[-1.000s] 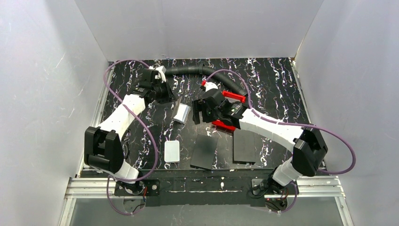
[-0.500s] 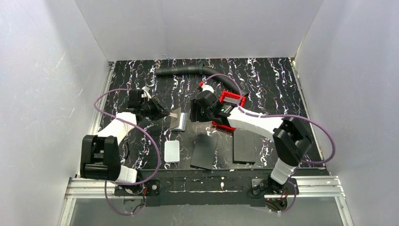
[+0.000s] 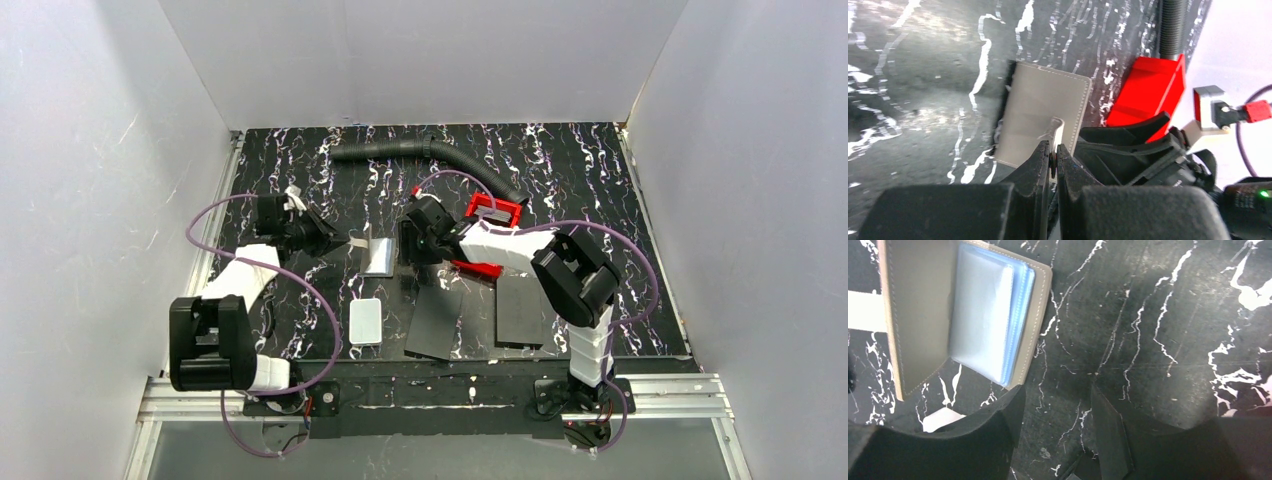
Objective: Put the credit cards into the card holder
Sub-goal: Open the card holder at the center of the board.
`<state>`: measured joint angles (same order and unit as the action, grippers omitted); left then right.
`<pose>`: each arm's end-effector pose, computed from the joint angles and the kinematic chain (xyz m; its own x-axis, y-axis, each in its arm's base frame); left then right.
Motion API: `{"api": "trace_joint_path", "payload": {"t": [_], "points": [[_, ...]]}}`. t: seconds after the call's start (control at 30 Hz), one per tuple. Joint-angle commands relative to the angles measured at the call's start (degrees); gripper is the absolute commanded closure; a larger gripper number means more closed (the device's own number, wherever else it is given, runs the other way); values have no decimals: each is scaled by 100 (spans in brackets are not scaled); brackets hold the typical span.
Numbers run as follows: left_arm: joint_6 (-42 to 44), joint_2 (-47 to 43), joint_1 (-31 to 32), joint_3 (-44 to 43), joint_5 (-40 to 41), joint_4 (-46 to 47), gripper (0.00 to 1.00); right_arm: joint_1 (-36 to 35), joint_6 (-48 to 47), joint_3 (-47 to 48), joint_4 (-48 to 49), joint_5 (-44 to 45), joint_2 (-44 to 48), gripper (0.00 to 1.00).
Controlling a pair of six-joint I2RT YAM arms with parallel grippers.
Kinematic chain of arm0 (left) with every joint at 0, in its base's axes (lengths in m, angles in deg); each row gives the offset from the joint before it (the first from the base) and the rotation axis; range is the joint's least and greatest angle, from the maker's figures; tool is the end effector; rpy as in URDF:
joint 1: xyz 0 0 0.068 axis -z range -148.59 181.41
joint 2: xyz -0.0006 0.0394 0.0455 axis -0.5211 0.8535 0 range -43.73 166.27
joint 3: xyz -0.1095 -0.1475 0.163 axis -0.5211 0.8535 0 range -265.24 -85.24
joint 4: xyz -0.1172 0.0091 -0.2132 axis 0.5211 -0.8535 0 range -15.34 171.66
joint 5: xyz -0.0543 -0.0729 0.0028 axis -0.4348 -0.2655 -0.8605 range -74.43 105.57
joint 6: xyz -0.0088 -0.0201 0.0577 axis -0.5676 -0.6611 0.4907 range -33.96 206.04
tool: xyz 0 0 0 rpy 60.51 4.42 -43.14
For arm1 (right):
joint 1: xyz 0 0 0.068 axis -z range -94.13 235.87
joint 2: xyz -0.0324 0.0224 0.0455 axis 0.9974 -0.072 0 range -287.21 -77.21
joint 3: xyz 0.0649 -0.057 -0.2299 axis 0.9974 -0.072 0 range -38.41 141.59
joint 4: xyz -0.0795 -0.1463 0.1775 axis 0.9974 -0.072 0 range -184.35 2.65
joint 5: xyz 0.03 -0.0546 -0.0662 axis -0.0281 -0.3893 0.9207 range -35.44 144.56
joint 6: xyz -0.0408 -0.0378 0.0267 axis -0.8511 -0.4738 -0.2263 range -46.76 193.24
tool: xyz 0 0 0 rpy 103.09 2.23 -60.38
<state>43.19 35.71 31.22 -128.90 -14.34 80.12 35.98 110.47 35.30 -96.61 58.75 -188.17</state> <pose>0.2861 -0.0223 0.1927 -0.7123 -0.5918 -0.3774 -0.1237 0.6351 -0.7625 0.2623 0.3062 0.1575 -0.8140 -0.0297 -0.5800 -0.2987 0.8779 0.3743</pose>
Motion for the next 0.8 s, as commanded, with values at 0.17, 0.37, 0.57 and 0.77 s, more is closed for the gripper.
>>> {"api": "trace_joint_path", "payload": {"t": [0.17, 0.37, 0.57, 0.77], "points": [[939, -247, -376, -178, 680, -1178, 100, -30, -94, 574, 289, -375, -425, 40], [1462, -39, -489, -498, 1036, -1909, 100, -59, -151, 547, 577, -564, -589, 42], [1817, 129, -490, -591, 1552, -2369, 100, -56, -208, 554, 845, -708, -638, 42], [1932, 316, -487, -649, 1786, -2507, 100, -47, -179, 559, 1229, -1143, -729, 44]]}}
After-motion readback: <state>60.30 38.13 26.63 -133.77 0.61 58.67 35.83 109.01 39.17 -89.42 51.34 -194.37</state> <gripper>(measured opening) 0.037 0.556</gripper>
